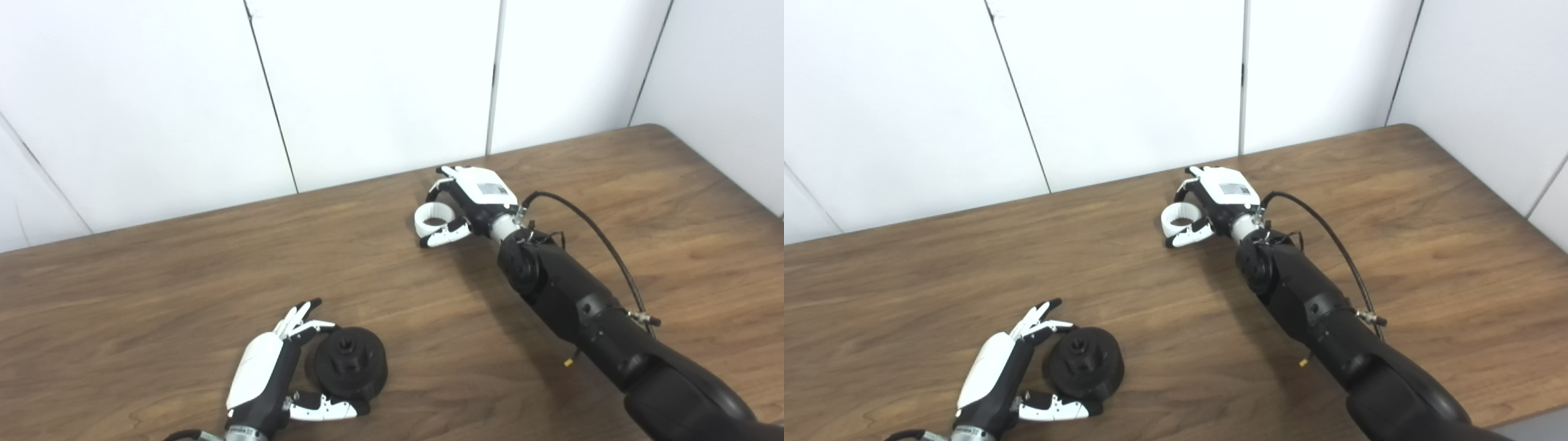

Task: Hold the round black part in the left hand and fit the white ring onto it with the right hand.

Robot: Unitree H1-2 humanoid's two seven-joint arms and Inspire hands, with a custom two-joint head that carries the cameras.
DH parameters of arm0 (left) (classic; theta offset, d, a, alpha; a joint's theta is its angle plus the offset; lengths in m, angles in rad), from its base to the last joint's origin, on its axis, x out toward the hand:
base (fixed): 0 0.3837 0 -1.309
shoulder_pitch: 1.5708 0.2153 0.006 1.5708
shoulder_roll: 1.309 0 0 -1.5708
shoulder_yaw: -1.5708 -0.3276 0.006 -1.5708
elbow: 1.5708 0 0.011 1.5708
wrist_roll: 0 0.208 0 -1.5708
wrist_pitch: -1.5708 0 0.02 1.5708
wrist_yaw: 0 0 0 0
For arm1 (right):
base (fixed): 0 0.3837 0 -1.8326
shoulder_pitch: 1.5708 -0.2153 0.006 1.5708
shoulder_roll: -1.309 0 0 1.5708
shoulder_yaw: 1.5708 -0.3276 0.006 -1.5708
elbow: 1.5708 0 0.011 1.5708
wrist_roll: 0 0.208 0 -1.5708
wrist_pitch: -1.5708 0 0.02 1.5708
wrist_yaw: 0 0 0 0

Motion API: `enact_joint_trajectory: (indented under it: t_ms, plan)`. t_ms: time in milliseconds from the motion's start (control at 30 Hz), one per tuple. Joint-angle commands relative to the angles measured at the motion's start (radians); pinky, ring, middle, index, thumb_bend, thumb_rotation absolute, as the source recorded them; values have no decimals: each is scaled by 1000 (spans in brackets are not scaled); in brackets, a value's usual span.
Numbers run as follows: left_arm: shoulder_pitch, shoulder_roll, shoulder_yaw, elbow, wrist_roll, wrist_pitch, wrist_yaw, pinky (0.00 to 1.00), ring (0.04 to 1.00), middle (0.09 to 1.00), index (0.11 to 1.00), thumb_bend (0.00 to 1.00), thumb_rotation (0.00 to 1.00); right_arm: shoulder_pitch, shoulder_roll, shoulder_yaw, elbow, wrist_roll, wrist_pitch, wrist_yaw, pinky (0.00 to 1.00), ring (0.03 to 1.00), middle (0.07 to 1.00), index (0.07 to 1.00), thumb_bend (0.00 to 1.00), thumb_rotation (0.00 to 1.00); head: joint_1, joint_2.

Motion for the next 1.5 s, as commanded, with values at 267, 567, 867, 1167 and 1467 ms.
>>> enact_joint_trajectory:
  t_ms: [267,567,867,1167,1467]
  plan:
    - [6,24,-8,-9,11,10,-40,955,984,963,606,936,271,-28,-23,-19,-41,-4,0,-18,995,963,944,673,899,416,0,9]
    - [3,22,-7,-11,11,17,-43,945,981,961,605,937,271,-25,-21,-25,-49,-3,-2,-23,1000,959,940,649,885,412,0,13]
    - [0,20,-7,-8,9,17,-44,937,981,962,604,943,288,-21,-21,-33,-41,9,-32,-56,999,946,916,588,850,351,0,17]
    - [-2,17,-8,-11,12,24,-46,939,981,961,604,945,280,-14,-9,-52,-12,26,-109,-139,1000,922,846,483,525,150,5,17]
    - [-2,18,-7,-10,13,19,-42,948,981,960,604,943,280,-15,-6,-51,-6,24,-120,-161,1000,926,838,482,522,148,6,20]
